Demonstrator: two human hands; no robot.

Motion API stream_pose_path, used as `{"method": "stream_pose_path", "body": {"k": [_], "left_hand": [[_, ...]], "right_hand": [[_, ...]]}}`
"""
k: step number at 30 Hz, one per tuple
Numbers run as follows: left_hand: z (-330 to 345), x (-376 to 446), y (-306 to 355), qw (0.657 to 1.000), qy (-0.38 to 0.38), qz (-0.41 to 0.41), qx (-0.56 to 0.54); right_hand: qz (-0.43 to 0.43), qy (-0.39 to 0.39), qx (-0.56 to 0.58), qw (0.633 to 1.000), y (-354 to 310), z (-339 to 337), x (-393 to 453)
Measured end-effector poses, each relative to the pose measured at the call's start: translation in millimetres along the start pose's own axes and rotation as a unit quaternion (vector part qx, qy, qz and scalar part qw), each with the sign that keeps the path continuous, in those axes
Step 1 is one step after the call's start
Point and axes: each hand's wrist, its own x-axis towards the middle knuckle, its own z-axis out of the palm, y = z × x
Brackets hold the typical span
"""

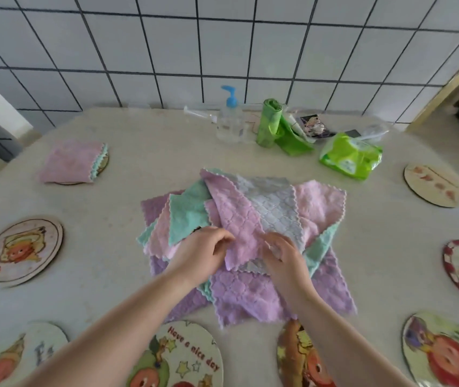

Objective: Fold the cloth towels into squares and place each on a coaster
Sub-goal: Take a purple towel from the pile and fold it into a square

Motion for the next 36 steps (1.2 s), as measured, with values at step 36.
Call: {"method": "stream_pose_path", "body": {"k": [36], "left_hand": [[13.8,-91.8,59.3,0.843,0.27,0.219,0.411]], "right_hand": [[-0.327,0.045,0.023,0.944,16.2,-50.0,-118.7]]}}
